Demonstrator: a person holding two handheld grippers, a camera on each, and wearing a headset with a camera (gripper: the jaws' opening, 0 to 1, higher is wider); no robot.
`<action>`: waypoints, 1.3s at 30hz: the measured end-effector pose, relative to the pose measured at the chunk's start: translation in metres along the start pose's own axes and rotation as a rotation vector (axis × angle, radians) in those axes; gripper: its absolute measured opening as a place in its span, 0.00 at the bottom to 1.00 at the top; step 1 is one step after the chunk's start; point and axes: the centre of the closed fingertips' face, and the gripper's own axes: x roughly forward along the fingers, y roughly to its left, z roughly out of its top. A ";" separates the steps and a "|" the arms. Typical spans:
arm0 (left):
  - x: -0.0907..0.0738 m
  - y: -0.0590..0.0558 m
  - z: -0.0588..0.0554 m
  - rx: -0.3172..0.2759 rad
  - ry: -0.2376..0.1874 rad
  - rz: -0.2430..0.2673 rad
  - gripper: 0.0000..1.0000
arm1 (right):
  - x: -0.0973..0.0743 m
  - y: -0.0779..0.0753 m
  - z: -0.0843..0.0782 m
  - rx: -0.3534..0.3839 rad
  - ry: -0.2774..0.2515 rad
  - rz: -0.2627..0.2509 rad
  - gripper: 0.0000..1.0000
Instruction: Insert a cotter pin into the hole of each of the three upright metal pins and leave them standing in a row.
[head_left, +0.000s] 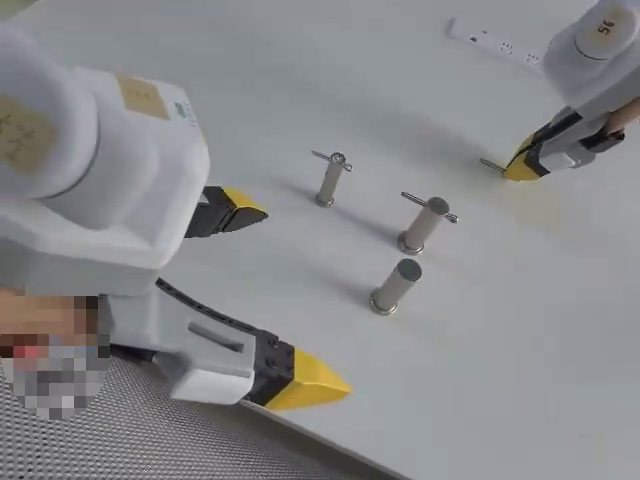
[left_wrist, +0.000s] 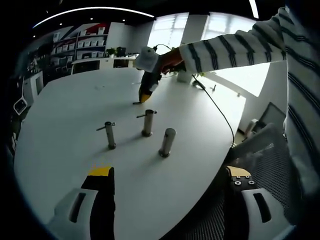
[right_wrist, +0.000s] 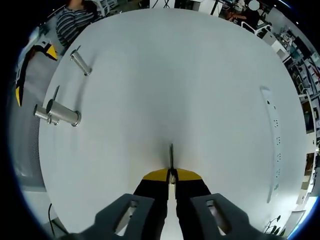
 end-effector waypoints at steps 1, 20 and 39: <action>0.000 0.000 0.000 0.002 -0.001 0.001 0.88 | 0.000 0.000 0.000 0.000 0.003 0.000 0.00; -0.005 0.003 0.002 -0.030 -0.020 0.012 0.87 | -0.014 -0.004 -0.009 0.037 0.002 -0.068 0.00; -0.019 0.023 0.028 -0.061 -0.100 0.044 0.85 | -0.080 0.033 0.013 -0.175 -0.147 -0.199 0.00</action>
